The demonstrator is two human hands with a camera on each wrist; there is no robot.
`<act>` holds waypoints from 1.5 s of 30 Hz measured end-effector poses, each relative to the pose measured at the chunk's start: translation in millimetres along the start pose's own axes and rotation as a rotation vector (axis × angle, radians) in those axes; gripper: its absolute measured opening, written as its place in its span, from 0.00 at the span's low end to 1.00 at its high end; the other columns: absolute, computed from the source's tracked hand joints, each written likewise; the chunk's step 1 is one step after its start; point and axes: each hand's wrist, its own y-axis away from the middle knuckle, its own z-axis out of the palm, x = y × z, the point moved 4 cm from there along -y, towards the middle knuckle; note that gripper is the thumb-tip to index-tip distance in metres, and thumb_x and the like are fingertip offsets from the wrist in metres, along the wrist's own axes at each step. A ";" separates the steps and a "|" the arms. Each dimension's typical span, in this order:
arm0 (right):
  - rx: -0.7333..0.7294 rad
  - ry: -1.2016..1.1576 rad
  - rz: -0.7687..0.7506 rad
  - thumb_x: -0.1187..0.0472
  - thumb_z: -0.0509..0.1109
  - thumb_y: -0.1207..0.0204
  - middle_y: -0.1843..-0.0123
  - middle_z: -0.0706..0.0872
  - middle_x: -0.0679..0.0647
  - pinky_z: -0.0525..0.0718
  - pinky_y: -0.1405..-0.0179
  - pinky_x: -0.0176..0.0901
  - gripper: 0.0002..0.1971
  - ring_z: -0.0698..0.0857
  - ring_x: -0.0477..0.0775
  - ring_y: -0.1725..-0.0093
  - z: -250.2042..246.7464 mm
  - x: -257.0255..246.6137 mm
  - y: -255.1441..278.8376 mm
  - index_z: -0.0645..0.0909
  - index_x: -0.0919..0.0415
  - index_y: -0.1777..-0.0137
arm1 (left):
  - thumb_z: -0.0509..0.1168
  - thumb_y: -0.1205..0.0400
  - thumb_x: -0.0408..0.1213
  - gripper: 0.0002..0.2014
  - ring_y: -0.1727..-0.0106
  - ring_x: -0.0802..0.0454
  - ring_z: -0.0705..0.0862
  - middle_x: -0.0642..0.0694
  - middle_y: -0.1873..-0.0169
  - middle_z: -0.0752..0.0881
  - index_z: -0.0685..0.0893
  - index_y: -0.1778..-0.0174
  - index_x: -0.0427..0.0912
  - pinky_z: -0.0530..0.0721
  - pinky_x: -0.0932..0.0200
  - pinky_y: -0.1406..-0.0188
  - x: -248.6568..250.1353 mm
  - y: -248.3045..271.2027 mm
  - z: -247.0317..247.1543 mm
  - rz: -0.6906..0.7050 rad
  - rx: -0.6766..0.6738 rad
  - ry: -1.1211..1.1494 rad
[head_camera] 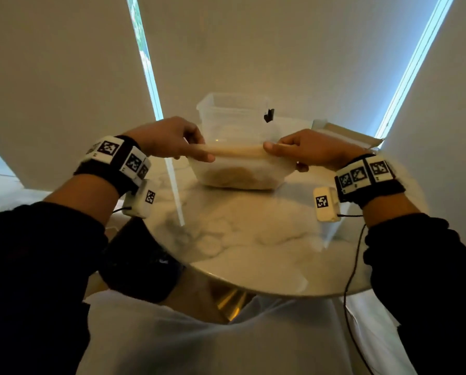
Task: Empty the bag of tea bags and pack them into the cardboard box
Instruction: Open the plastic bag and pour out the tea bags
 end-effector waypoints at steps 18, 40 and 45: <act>0.725 -0.663 -0.043 0.55 0.77 0.15 0.39 0.92 0.47 0.93 0.48 0.49 0.08 0.90 0.54 0.40 1.7 9.5 -39.6 0.91 0.49 0.38 | 0.72 0.15 0.59 0.18 0.52 0.57 0.91 0.51 0.52 0.95 0.94 0.44 0.49 0.89 0.59 0.55 -57.9 -90.4 4.6 0.149 0.279 0.668; 0.922 -0.749 -0.384 0.75 0.73 0.17 0.38 0.95 0.56 0.89 0.28 0.55 0.16 0.92 0.55 0.33 -58.9 -5.2 -40.5 0.87 0.63 0.32 | 0.81 0.23 0.24 0.14 0.37 0.39 0.91 0.39 0.44 0.93 0.91 0.45 0.44 0.89 0.44 0.31 -6.4 -90.6 -57.1 0.426 0.632 1.127; 0.936 -0.623 -0.417 0.83 0.71 0.20 0.38 0.95 0.53 0.89 0.30 0.45 0.20 0.92 0.50 0.34 -57.4 -25.3 -19.7 0.86 0.65 0.32 | 0.78 0.24 0.18 0.17 0.40 0.48 0.92 0.45 0.47 0.94 0.90 0.46 0.43 0.91 0.51 0.36 2.1 -77.7 -64.6 0.457 0.706 0.907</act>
